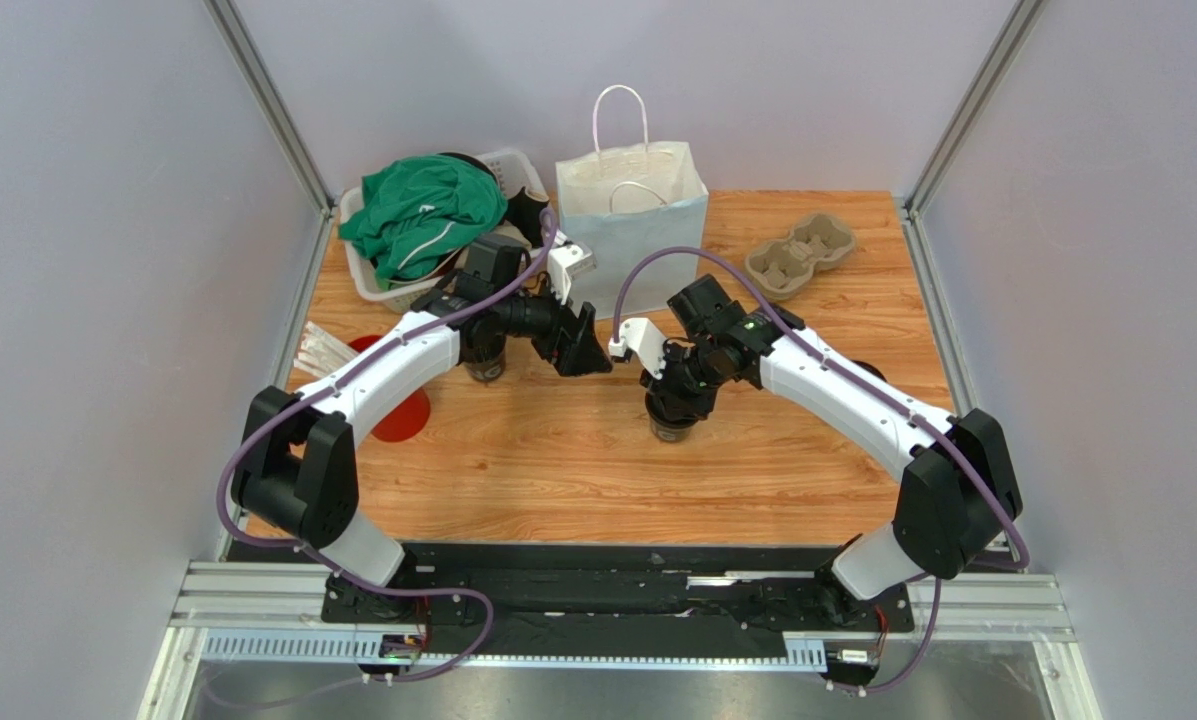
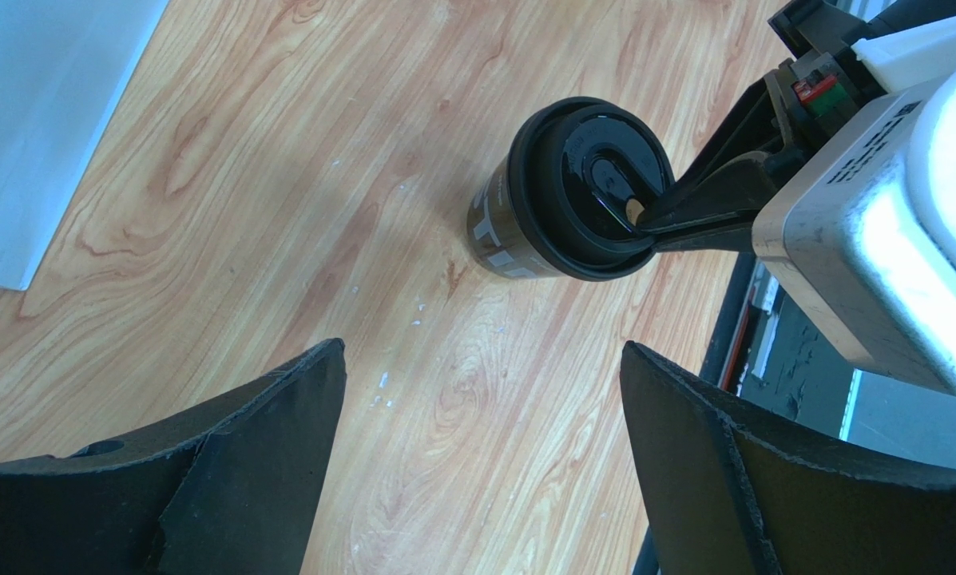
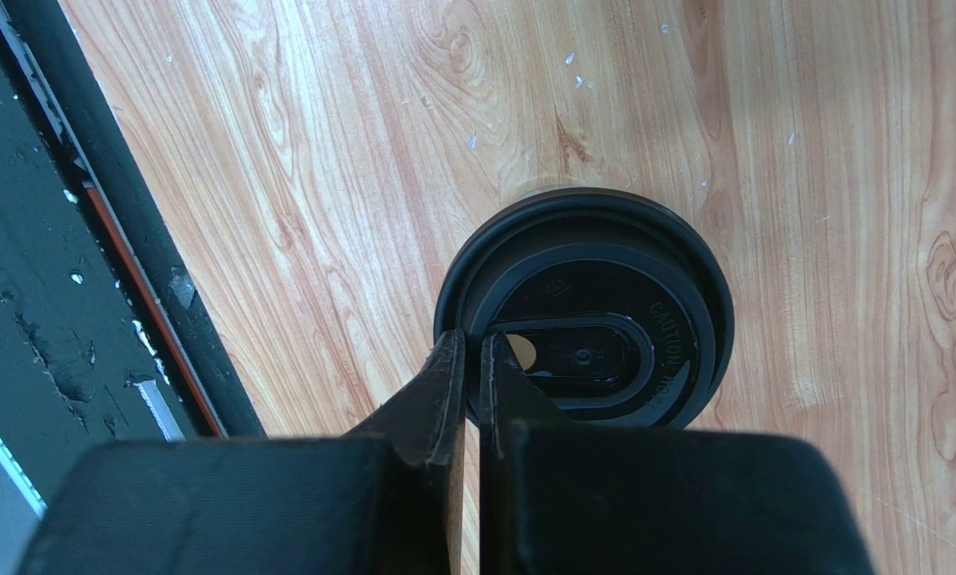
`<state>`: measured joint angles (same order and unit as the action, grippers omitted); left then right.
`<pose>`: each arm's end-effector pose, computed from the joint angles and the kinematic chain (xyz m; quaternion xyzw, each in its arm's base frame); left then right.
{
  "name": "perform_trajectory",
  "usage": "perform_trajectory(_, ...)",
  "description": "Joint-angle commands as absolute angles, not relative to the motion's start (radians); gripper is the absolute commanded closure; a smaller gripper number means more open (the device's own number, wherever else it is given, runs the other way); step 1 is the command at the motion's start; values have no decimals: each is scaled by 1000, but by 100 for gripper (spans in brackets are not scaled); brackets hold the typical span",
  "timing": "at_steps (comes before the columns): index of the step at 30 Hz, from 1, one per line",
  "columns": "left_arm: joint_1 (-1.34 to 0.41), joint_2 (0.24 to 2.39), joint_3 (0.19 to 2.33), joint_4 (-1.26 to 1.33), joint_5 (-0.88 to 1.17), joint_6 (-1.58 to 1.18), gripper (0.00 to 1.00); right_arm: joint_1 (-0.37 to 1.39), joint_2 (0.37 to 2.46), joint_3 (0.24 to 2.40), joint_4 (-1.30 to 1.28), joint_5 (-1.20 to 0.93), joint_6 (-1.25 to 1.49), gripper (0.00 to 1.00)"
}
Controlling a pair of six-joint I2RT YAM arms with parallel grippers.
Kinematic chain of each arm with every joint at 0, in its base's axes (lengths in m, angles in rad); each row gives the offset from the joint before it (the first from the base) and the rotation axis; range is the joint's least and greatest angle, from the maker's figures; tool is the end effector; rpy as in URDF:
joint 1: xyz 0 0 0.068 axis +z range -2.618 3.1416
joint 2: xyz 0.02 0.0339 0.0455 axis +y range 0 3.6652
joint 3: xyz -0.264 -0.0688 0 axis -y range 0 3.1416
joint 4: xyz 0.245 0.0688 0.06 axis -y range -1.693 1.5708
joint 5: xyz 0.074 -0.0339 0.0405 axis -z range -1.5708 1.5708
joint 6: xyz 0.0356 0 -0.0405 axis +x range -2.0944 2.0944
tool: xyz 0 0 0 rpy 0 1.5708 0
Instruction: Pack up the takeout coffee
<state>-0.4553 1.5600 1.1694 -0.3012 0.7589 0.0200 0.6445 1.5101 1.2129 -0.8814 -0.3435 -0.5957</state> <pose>0.2977 -0.1730 0.2760 0.3511 0.7799 -0.4126 0.3135 0.2301 0.1880 0.2633 -0.5887 0.7671 0.1723 0.1878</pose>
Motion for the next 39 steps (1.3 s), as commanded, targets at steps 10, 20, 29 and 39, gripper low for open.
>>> perform_trajectory(10, -451, 1563, 1164, -261, 796, 18, 8, 632, 1520, 1246, -879, -368, -609, 89)
perform_trajectory(20, -451, 1572, 1169, -259, 799, 15, 8, 632, 1453, 1256, -871, -368, -604, 62)
perform_trajectory(29, -453, 1589, 1173, -264, 808, 14, 8, 632, 1368, 1262, -853, -364, -591, 55)
perform_trajectory(39, -525, 1687, 1278, -359, 799, -25, 3, 525, 1252, 1258, -805, -268, -509, 28)
